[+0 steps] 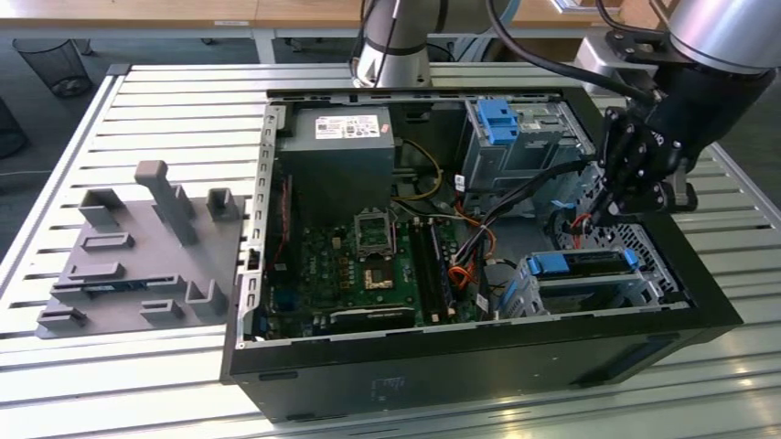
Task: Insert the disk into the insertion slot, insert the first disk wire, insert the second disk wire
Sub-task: 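Insert the first disk wire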
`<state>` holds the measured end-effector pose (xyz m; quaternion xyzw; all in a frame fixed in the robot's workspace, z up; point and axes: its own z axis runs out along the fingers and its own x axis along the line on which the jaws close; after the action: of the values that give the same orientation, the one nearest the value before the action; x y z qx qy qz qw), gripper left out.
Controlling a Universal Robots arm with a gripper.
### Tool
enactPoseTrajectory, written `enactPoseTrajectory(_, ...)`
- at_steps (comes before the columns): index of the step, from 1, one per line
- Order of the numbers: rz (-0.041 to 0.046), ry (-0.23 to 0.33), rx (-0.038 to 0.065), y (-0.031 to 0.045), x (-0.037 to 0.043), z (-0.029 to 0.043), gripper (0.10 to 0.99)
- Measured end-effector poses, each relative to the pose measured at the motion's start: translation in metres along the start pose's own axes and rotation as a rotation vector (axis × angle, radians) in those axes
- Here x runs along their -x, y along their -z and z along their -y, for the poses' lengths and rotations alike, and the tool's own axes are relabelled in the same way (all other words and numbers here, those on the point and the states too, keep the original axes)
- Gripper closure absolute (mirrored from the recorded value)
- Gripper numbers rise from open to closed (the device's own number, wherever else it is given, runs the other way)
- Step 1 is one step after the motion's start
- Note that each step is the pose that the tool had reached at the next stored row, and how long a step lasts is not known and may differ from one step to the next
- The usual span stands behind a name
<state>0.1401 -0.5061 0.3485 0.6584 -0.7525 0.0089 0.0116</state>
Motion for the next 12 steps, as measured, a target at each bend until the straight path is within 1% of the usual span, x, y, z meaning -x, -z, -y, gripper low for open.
enactPoseTrajectory(3,-0.0001,0.048,-0.001,-0.0002,0.0000,0.0000,0.918)
enactPoseTrajectory(6,-0.0001,0.084,-0.002,-0.0005,-0.0002,0.0000,0.918)
enactPoseTrajectory(8,-0.0001,0.098,-0.003,-0.0006,-0.0016,-0.0001,0.918)
enactPoseTrajectory(12,0.0000,0.109,-0.007,-0.0009,-0.0081,-0.0008,0.918)
